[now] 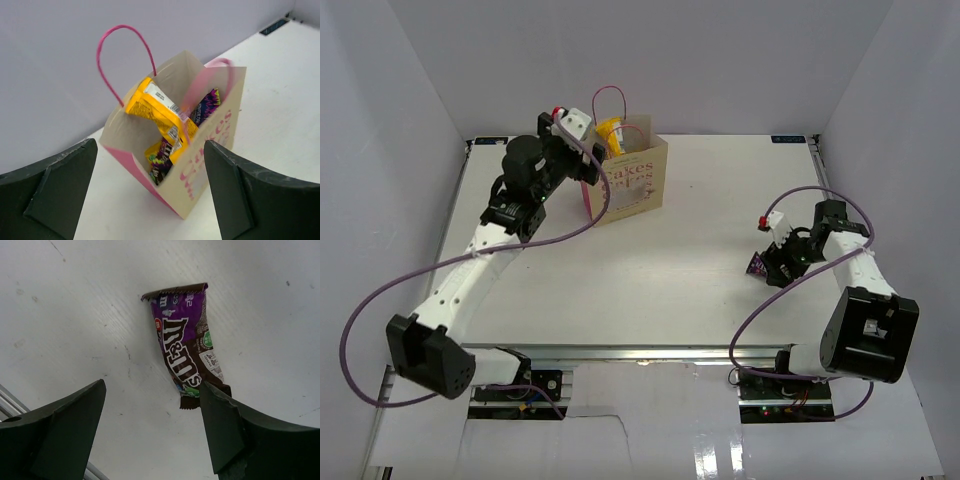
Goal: Place the snacks into the paper bag
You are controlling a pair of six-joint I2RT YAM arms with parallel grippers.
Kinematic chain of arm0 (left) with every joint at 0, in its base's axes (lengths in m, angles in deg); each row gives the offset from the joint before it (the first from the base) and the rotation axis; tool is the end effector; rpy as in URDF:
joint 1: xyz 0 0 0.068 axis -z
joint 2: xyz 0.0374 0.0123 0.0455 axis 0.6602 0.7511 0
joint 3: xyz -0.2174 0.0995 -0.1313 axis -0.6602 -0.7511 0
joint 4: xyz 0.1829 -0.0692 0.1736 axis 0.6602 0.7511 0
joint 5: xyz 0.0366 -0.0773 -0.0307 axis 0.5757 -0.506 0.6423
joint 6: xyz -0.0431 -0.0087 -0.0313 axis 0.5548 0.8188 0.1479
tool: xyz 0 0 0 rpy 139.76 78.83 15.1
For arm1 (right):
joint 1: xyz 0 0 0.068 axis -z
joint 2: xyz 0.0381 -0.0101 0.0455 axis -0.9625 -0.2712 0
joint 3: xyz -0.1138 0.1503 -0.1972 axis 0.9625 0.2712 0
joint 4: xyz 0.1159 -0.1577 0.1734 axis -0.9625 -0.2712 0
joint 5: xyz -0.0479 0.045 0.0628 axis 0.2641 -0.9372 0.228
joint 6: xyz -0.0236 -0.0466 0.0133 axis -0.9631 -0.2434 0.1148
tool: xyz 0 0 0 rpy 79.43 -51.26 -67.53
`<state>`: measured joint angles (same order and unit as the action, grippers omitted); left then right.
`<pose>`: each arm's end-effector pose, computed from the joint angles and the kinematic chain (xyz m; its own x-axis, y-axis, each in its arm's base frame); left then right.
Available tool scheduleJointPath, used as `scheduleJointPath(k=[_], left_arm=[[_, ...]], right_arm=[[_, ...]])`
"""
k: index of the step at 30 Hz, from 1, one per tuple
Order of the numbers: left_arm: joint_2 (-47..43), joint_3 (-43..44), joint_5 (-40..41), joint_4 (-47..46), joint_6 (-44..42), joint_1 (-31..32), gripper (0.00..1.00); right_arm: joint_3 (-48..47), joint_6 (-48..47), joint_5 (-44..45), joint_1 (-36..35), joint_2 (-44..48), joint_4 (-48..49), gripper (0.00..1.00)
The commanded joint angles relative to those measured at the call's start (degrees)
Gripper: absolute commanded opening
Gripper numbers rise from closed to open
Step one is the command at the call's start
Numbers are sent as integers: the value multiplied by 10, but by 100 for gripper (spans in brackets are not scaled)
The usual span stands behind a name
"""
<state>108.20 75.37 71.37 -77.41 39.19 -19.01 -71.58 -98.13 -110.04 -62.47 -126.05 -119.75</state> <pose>0.2976 -0.1271 0.4082 0.0661 0.2966 -0.9527 0.5000 0.8165 0.2888 0.2440 -0.0345 0.2231 -0.5013 -0.6822 -0.5323 -0.7792 0.6233 -0.0650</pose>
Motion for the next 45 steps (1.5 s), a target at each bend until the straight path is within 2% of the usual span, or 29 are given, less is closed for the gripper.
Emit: scheduleJointPath(k=[1,6,10,11,13,14,16,18,25,29,35,36,40,42,43,44,45], left_arm=[[-83,-57,66,3,118,-1,98],[-171,-147,115,68,235,-6,98],[-223,-196,126,101,300,-7,98],[-244,-205,136,102,315,-8,98],[-264,-228,145,102,322,-9,98],[-271,-233,156,105,325,-9,98],[-291,-238,166,114,326,-11,98],[-294,-240,168,119,328,-11,98],[-299,-254,158,122,343,-12,98],[-301,-264,152,119,347,-12,98],[-310,-282,137,107,357,-12,98],[-310,-282,136,107,357,-13,98],[-317,-282,137,115,359,-13,98],[-328,-286,139,121,365,-13,98],[-333,-288,140,122,367,-13,98],[-337,-290,141,123,371,-13,98],[-346,-293,141,124,374,-13,98]], right_arm=[[20,-64,68,-12,-21,18,81],[5,-58,91,-37,-81,55,73],[15,-49,107,-55,-109,102,58],[17,-46,114,-61,-112,107,48],[19,-39,113,-64,-116,113,35],[19,-35,111,-64,-115,114,25],[13,-20,96,-64,-101,112,13],[9,-13,76,-64,-86,107,8],[-109,16,-66,-65,-57,76,8],[-254,52,-110,-105,-89,68,8],[-572,140,-95,-226,-230,106,8],[-676,151,-90,-239,-285,111,8],[-882,232,-76,-290,-411,140,8],[-860,261,-80,-316,-410,225,8],[-796,271,-77,-326,-400,262,8],[-767,283,-76,-345,-392,321,8],[-752,287,-76,-356,-387,335,8]])
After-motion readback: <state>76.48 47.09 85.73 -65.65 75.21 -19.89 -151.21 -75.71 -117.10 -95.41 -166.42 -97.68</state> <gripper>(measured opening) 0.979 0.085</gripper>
